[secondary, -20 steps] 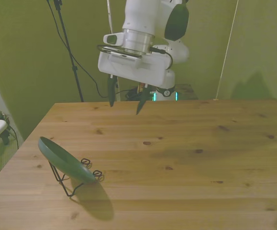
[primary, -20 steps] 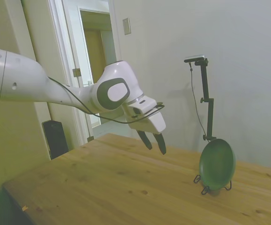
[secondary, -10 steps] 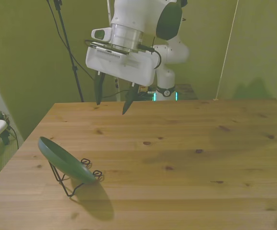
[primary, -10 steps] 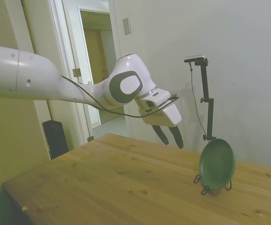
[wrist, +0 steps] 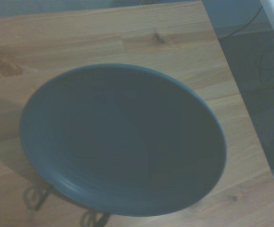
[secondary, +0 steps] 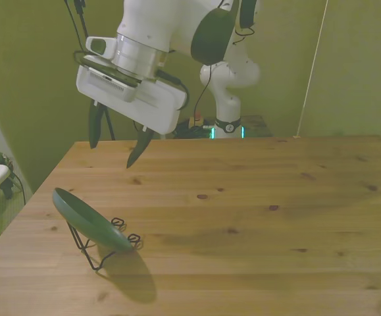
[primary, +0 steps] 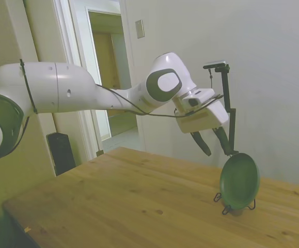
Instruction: Unload the plate
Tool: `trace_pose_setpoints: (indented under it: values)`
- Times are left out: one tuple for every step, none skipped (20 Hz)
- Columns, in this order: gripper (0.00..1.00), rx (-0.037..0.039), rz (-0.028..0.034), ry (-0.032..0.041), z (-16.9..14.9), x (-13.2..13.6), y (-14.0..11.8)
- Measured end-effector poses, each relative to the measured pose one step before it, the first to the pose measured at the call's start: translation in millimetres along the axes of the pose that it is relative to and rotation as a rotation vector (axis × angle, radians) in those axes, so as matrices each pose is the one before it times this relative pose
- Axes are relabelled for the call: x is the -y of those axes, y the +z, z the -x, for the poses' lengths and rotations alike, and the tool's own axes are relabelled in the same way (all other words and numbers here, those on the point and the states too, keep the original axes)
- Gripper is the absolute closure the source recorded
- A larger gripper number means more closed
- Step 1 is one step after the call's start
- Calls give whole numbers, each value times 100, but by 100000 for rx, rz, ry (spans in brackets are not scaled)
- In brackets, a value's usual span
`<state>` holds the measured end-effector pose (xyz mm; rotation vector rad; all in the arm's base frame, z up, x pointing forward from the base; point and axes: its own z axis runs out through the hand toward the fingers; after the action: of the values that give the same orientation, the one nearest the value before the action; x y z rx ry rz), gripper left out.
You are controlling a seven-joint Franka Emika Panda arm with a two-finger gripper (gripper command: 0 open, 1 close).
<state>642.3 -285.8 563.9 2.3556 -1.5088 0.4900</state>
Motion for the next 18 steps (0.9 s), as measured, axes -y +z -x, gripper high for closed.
trace_pose_setpoints:
  values:
    - [0, 368, 506, -2543, -875, -271, 32]
    - [0, 237, 116, -2022, -715, -179, 231]
    - [0, 49, -142, -2203, -680, -117, 365]
    - [0, 212, -29, -2018, -604, -147, 447]
    - [0, 1254, -116, -1775, -502, -164, 575]
    - [0, 1543, 50, -1687, -481, -243, 597]
    - [0, 1289, -84, -1364, -486, -227, 530]
    - [0, 984, -298, -1144, -556, -272, 481]
    - [0, 1064, -835, -1206, -505, -191, 498]
    - [0, 1108, -1142, -646, -486, -185, 495]
    - [0, 523, -464, -499, -453, -131, 530]
    - [0, 93, -998, -377, -431, -34, 440]
    - [0, 57, -1052, -410, -363, 61, 482]
    - [0, 170, -747, -748, -245, 124, 411]
    - [0, 300, -521, -839, -155, 171, 364]
    - [0, 483, -620, -743, -61, 215, 301]
    - [0, 250, -1014, -797, -15, 290, 202]
    - [0, 259, -745, -1112, 16, 271, 101]
